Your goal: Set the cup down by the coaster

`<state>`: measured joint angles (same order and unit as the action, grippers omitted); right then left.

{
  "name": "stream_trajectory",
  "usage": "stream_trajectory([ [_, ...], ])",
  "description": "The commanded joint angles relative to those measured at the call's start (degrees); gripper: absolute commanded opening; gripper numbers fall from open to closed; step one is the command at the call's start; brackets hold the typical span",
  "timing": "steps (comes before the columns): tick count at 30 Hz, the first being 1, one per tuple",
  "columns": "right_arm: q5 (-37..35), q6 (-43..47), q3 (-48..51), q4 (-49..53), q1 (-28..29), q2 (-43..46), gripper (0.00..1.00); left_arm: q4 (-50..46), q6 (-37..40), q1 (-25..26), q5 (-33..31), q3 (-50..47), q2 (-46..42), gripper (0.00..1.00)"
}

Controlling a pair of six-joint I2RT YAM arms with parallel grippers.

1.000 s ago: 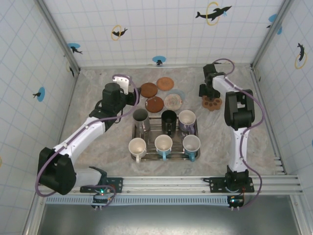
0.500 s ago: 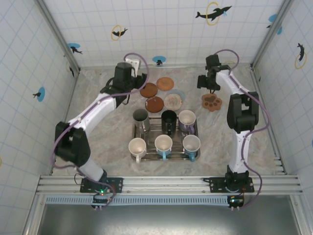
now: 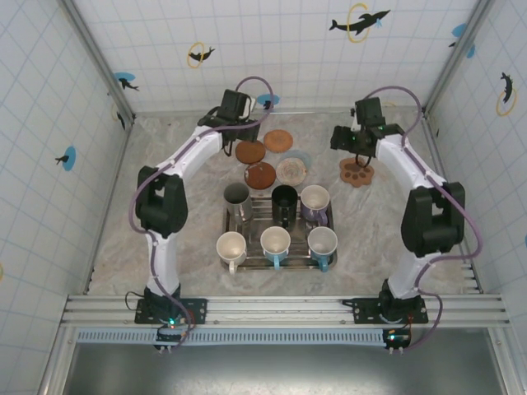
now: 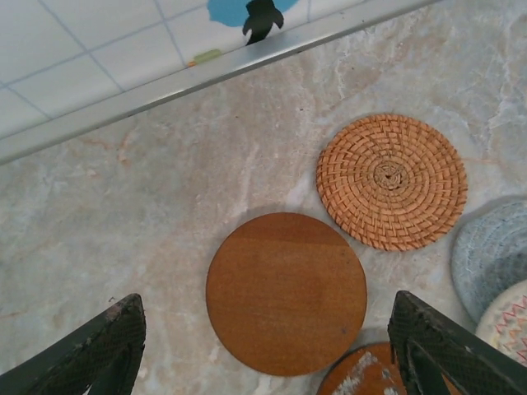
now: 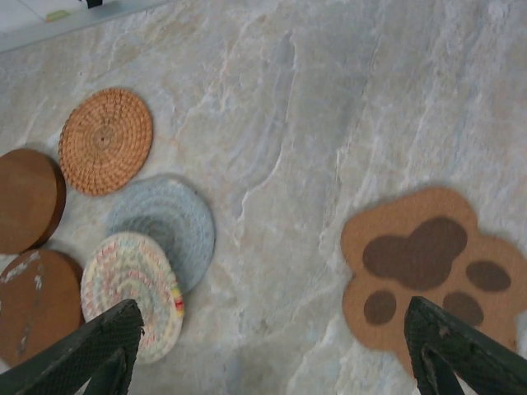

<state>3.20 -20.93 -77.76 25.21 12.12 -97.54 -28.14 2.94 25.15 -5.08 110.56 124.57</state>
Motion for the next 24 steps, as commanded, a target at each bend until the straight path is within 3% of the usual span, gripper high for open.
stream_trajectory([
  [1, 1.5, -2.8, 3.8, -6.3, 0.3, 5.0, 0.86, -3.8, 2.9, 0.4, 3.1, 6.3, 4.4, 0.78],
  [8, 1.2, -3.2, 9.0, -8.5, 0.5, 10.8, 0.86, -8.3, 2.6, 0.6, 7.0, 16.5, 15.5, 0.77],
  [24, 3.8, -4.6, 12.2, -11.8, 0.1, 10.2, 0.85, -7.6, 1.5, 1.0, 4.6, 18.6, 22.9, 0.77],
])
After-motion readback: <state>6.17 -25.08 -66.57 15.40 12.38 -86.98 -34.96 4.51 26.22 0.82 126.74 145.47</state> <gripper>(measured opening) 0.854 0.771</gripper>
